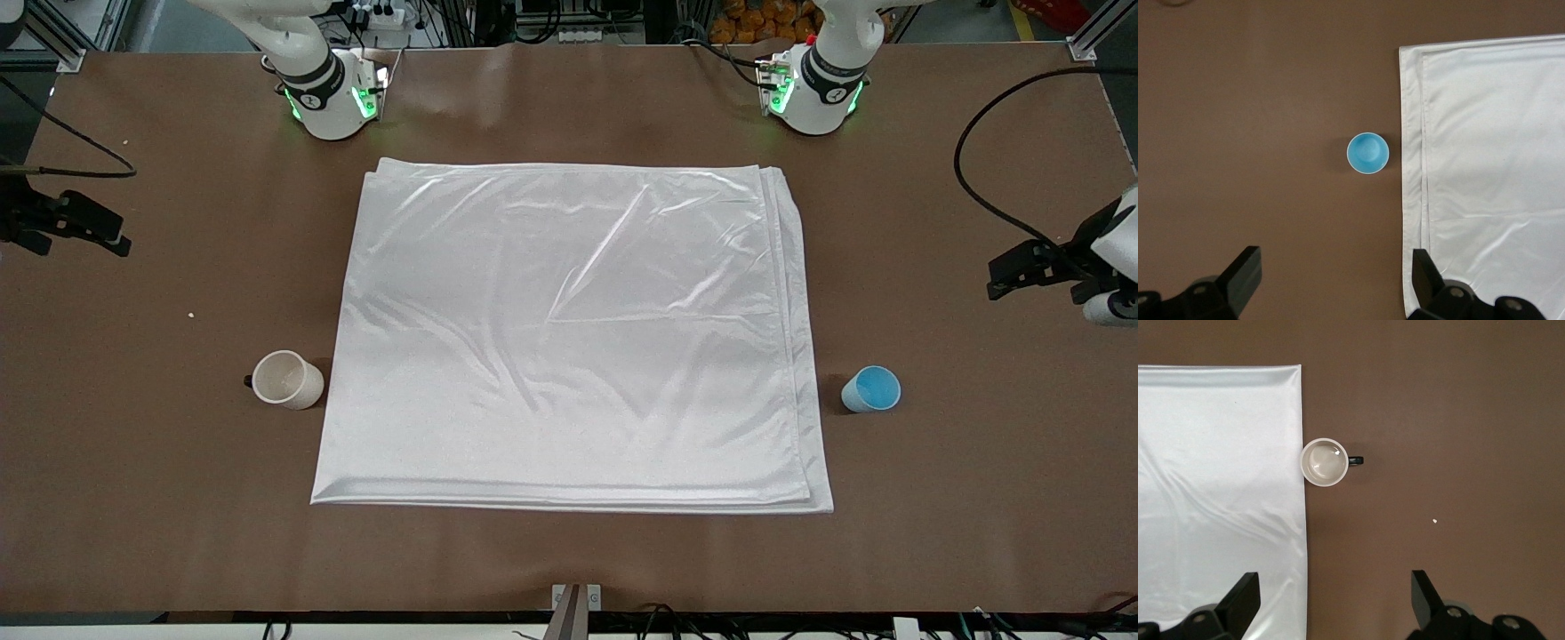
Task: Place blue cup into white mug on cloth
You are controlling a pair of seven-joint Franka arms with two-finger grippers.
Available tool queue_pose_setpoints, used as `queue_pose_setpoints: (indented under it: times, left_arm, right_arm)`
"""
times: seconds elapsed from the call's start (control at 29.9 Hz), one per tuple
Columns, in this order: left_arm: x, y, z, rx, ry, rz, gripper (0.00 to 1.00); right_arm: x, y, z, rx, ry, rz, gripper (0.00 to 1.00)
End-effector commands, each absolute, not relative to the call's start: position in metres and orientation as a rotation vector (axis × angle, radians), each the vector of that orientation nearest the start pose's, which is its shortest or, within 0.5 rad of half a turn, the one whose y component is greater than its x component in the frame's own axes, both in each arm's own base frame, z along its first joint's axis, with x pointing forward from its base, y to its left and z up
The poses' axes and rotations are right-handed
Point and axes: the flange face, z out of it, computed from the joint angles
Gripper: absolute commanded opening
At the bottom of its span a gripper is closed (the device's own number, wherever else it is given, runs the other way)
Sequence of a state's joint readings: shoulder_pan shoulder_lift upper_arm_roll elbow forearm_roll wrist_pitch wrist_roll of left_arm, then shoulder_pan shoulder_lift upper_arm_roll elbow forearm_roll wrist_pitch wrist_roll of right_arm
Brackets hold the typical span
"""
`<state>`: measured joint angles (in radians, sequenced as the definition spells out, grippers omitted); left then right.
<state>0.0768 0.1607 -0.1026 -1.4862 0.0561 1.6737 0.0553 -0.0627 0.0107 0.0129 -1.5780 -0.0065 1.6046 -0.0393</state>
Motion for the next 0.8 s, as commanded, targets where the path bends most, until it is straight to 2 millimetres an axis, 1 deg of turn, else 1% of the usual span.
queue_pose_setpoints:
  times: [0.0, 0.1, 0.23, 0.43, 0.57, 0.7, 0.77]
  left_arm:
    - [0.630, 0.020, 0.543, -3.092, 0.088, -0.004, 1.00]
    - [0.637, 0.028, 0.520, -3.099, 0.071, -0.009, 1.00]
    - [0.641, 0.029, 0.490, -3.092, 0.080, -0.030, 1.00]
    - [0.644, 0.027, 0.444, -3.096, 0.093, -0.016, 1.00]
    - [0.648, 0.025, 0.416, -3.102, 0.086, 0.030, 1.00]
    - [0.648, 0.025, 0.381, -3.106, 0.090, 0.117, 1.00]
    - [0.650, 0.026, 0.367, -3.110, 0.087, 0.146, 1.00]
  right_arm:
    - [0.564, -0.031, 0.600, -3.146, -0.153, -0.040, 1.00]
    - [0.568, -0.031, 0.591, -3.140, -0.266, -0.044, 1.00]
    - [0.574, -0.032, 0.569, -3.117, -0.478, -0.053, 1.00]
    - [0.582, -0.035, 0.543, -3.065, -0.775, -0.079, 1.00]
    - [0.592, -0.035, 0.525, -3.005, -0.977, -0.056, 1.00]
    - [0.598, -0.036, 0.506, -2.948, -1.114, -0.020, 1.00]
    - [0.601, -0.036, 0.497, -2.921, -1.171, -0.004, 1.00]
